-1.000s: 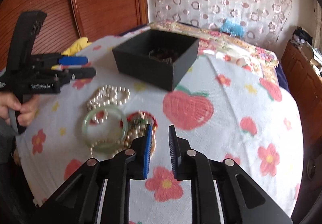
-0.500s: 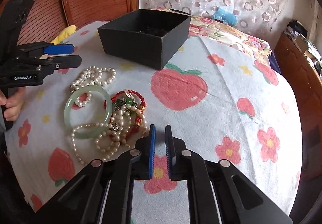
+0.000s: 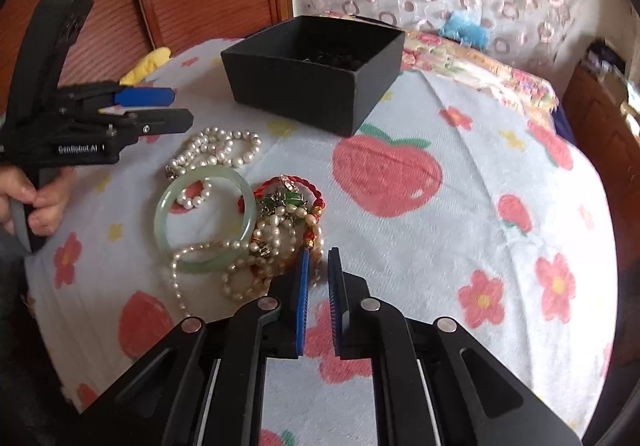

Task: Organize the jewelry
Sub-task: 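Lower the left gripper onto the pearl necklace and close it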

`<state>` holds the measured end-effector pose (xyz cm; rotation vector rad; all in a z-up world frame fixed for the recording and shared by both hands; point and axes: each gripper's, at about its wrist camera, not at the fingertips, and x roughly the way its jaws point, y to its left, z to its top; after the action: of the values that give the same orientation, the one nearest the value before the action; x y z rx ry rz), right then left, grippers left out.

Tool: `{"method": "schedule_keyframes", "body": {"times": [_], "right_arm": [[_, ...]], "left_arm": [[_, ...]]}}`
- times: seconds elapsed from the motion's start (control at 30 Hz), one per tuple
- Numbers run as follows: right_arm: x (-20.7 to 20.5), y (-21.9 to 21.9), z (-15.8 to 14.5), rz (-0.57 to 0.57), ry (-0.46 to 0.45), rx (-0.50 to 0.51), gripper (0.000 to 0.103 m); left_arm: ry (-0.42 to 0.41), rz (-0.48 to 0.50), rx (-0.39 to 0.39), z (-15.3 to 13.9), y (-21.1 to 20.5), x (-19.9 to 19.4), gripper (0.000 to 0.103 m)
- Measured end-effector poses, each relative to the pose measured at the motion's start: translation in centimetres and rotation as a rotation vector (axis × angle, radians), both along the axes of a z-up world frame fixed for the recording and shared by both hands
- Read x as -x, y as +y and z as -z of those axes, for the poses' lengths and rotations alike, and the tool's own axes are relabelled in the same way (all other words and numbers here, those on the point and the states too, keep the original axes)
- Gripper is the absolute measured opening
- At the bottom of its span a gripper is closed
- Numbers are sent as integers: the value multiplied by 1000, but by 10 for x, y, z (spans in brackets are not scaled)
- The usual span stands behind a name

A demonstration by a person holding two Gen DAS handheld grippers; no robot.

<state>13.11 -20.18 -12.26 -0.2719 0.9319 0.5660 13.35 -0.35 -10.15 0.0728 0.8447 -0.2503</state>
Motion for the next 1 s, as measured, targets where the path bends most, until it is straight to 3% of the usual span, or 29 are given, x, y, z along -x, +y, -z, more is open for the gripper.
{"method": "schedule_keyframes", "body": {"times": [0.1,0.4,0.5,0.8,0.9,0.97,1.0], "right_arm": [[-7,-4,0,66,-36,46,5],[-13,-17,3,90,-36,4,6],[-11,-18,4,94,-48,-8,6],[-4,-23,5,98,-70,-24,6],[-4,-24,4,98,-69,-25,6],[-5,-24,4,101,-64,-34,6],[-5,-25,5,99,-61,-38,6]], "left_arm": [[15,4,-2,2,2,-4,61],[70,47,-7,5,8,-11,61],[103,82,0,8,4,-16,54],[128,148,-110,12,-14,-24,49],[121,156,-104,10,-19,-25,34],[108,164,-103,10,-22,-23,13],[102,166,-102,10,-23,-21,9]]}}
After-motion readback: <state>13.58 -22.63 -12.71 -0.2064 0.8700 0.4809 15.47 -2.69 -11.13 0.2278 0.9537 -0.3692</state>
